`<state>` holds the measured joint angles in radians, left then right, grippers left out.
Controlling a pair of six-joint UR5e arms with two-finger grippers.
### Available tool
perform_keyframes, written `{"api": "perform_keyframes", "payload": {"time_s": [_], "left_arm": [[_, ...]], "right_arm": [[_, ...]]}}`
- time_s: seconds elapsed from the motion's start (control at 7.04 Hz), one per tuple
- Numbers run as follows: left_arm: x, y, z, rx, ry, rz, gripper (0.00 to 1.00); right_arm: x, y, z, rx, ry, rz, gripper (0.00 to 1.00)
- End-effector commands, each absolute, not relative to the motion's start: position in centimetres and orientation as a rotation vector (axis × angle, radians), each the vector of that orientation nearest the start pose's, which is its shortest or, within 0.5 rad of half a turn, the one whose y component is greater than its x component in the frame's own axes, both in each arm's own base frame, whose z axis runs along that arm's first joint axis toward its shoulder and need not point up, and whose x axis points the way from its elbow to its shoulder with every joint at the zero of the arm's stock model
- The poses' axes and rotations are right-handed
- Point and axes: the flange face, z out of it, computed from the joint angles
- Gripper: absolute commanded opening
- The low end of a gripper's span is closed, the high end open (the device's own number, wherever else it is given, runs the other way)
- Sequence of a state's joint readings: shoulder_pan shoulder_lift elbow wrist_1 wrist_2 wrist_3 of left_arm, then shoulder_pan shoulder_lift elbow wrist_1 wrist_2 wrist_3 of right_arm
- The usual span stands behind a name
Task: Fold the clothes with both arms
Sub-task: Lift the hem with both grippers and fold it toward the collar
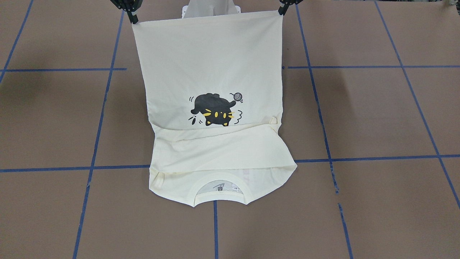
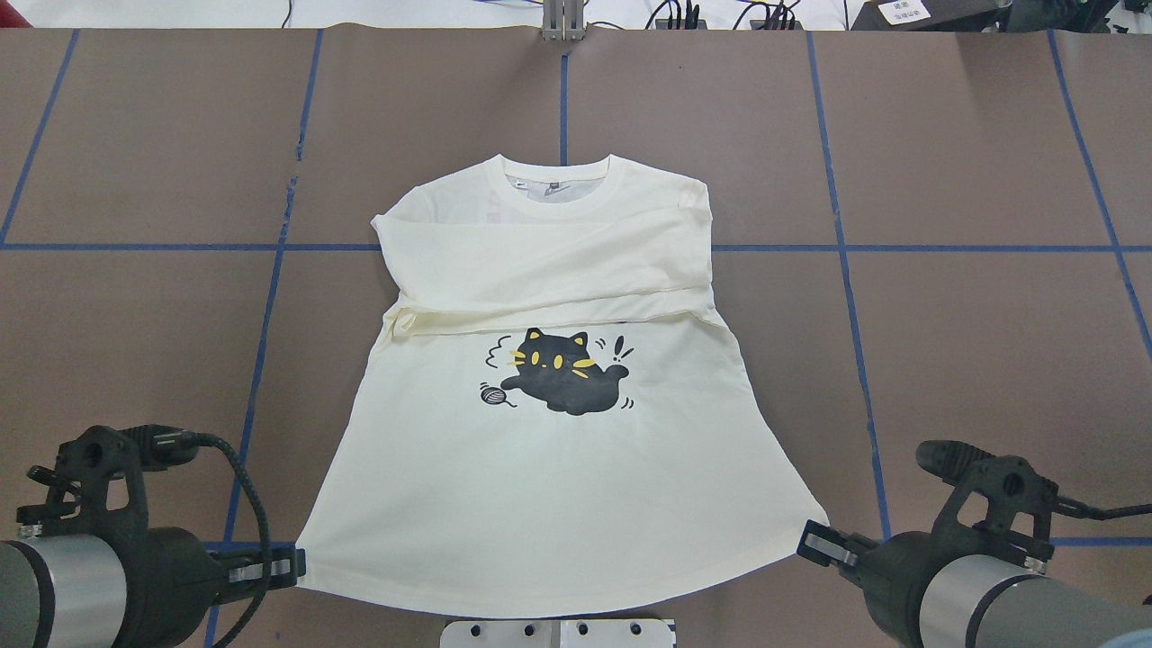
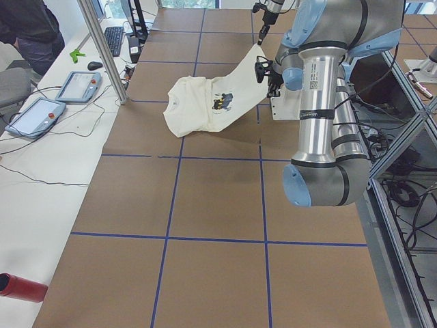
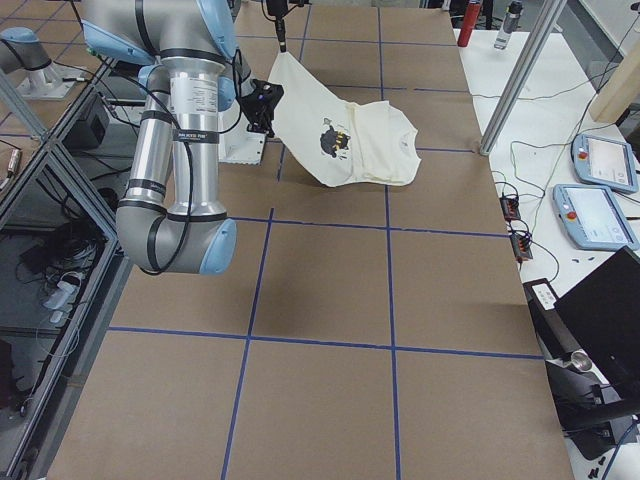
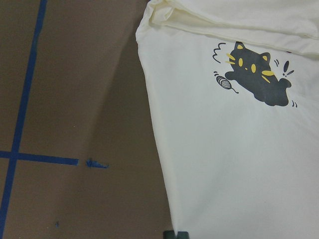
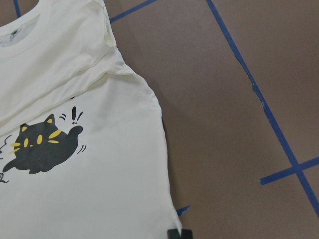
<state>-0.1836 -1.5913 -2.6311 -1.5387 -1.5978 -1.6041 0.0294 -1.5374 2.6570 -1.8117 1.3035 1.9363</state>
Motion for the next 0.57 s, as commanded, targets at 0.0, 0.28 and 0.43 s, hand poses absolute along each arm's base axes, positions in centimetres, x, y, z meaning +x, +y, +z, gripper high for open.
{"api": "perform_keyframes", "payload": {"time_s": [0.0, 0.28, 0.43], "left_arm": [[29.1, -22.6, 19.9, 0.181, 1.040, -0.124, 0.00], [29.7, -27.2, 20.4, 0.289, 0.982, -0.115, 0.00], [29.9, -29.6, 20.1, 0.327, 0.939, -0.122, 0.00]], "right_arm": [[-31.5, -20.2, 20.4, 0.101, -0.916, 0.488, 0.00], [-33.7, -24.9, 18.4, 0.173, -0.901, 0.496, 0.00], [-34.3, -27.5, 17.9, 0.166, -0.891, 0.511, 0.00]]}}
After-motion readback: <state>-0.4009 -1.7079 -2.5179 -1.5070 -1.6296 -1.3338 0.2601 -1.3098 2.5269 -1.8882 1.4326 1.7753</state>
